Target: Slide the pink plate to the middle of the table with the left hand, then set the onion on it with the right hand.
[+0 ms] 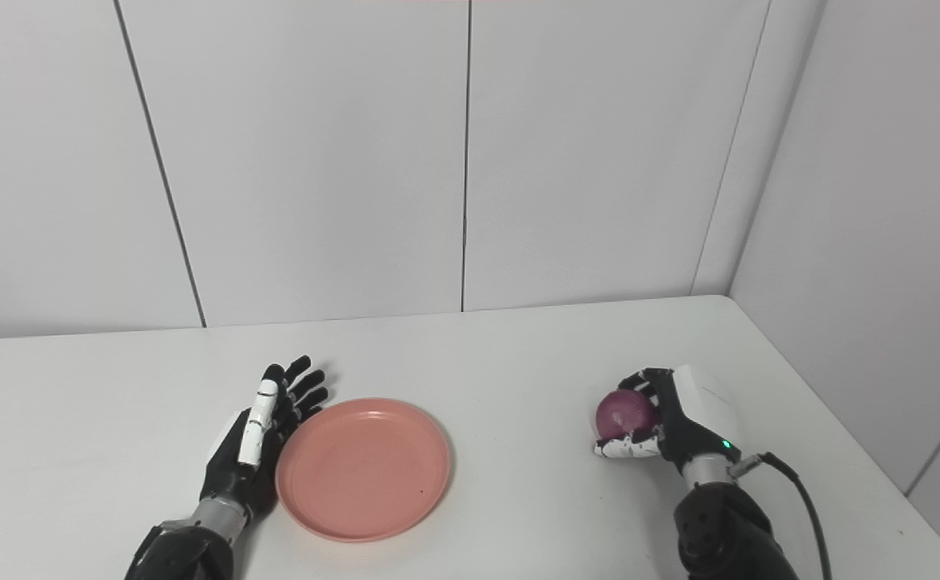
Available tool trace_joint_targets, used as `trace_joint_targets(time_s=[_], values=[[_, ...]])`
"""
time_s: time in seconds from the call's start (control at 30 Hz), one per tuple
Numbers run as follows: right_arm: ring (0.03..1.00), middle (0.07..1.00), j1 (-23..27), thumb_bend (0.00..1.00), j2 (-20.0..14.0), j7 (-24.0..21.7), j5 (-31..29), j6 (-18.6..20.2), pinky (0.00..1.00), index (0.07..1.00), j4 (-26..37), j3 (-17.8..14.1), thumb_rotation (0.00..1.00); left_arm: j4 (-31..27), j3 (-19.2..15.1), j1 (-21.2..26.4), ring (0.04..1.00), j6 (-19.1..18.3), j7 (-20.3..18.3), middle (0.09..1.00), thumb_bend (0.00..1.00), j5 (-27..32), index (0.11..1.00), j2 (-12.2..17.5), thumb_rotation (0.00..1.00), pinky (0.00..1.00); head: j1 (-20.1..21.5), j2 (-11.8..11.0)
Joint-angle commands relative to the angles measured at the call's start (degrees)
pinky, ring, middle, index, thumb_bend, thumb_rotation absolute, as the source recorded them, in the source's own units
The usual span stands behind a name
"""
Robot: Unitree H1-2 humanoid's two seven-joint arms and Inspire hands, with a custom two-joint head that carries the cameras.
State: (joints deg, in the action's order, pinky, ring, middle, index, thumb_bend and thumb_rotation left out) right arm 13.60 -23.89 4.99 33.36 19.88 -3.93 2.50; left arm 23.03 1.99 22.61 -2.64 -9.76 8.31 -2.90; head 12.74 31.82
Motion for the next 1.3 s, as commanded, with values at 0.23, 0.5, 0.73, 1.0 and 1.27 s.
trace_joint_targets(time_s=[0.23, 0.5, 0.73, 1.0, 1.27], values=[[0.374, 0.426, 2.2, 0.51, 0.5, 3.4, -0.2, -3.3, 0.28, 0.53, 1.9, -1.3, 0.0, -0.9, 0.2, 1.7, 0.927, 1.8, -0.2, 0.928, 0.64, -0.1, 0.923, -0.7, 1.0, 0.95, -0.3, 0.0], [0.344, 0.406, 3.1, 0.51, 2.2, 4.2, -0.4, -6.5, 0.25, 0.528, 5.8, -0.1, 0.0, -1.3, 0.1, 1.6, 0.924, 1.4, 0.1, 0.926, 0.65, 0.0, 0.92, -1.0, 1.0, 0.95, -1.0, 0.0], [0.321, 0.418, 5.0, 0.51, 5.0, 1.9, -0.4, -7.2, 0.23, 0.518, 9.3, 3.3, 0.0, -1.6, 0.1, 1.5, 0.926, 1.5, 0.5, 0.927, 0.65, -0.2, 0.922, -1.2, 1.0, 0.95, -2.0, -0.2], [0.332, 0.421, 7.2, 0.51, 8.8, -0.4, -0.5, -8.3, 0.23, 0.517, 10.2, 7.2, 0.0, -2.4, -0.1, 1.5, 0.925, 1.3, 0.6, 0.926, 0.64, -0.2, 0.921, -1.2, 1.0, 0.96, -2.8, -0.2], [0.297, 0.476, 9.2, 0.52, 12.8, -1.4, -0.3, -10.2, 0.21, 0.489, 6.9, 11.8, 0.0, -3.4, -0.1, 1.4, 0.935, 0.9, 1.3, 0.933, 0.64, -0.8, 0.926, -0.7, 1.0, 0.99, -3.4, -0.1]])
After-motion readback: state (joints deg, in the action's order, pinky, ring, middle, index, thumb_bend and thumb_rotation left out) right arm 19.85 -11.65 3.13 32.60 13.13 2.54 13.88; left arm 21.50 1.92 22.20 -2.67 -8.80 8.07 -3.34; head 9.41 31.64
